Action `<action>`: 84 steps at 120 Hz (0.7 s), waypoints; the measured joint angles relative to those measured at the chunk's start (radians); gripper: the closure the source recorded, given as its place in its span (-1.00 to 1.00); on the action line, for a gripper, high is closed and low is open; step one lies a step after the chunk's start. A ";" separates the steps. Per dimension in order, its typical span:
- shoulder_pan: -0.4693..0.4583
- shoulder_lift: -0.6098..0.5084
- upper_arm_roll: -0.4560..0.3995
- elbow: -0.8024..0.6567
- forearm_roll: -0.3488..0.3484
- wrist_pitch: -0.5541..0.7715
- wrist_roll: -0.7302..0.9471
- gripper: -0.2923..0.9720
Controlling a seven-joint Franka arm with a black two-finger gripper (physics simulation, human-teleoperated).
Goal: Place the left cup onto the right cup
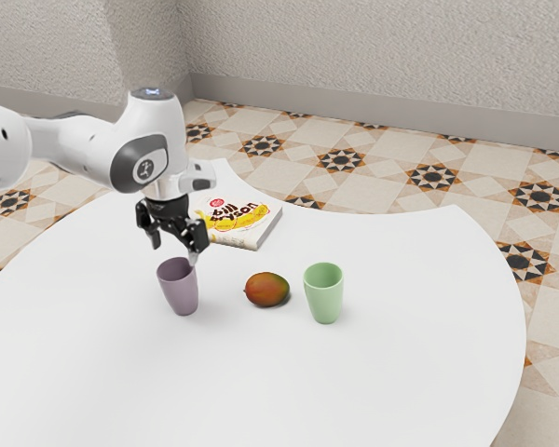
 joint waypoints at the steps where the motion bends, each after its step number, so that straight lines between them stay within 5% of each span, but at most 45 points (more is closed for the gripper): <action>1: 0.000 0.001 0.000 -0.001 0.000 0.004 0.000 -0.54; 84: 0.002 0.132 -0.001 -0.002 0.009 0.184 -0.022 -0.54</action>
